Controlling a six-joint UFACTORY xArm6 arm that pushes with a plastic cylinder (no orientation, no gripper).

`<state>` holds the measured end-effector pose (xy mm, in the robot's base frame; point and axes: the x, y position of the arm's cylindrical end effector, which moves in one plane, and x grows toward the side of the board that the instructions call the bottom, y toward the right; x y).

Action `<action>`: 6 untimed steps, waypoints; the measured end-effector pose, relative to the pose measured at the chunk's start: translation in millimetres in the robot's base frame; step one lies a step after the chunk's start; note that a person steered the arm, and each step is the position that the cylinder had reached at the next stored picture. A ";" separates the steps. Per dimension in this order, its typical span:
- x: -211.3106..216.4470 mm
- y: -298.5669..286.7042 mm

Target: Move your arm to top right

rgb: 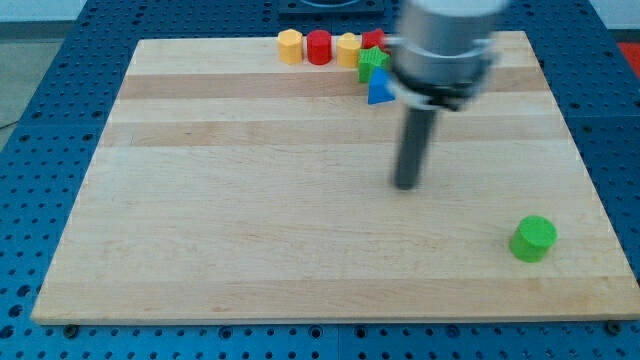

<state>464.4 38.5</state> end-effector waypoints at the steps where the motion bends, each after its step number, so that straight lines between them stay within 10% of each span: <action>1: -53.8 -100.5; 2: -84.4 -89.9; 4: -99.9 116.1; 6: -253.1 233.2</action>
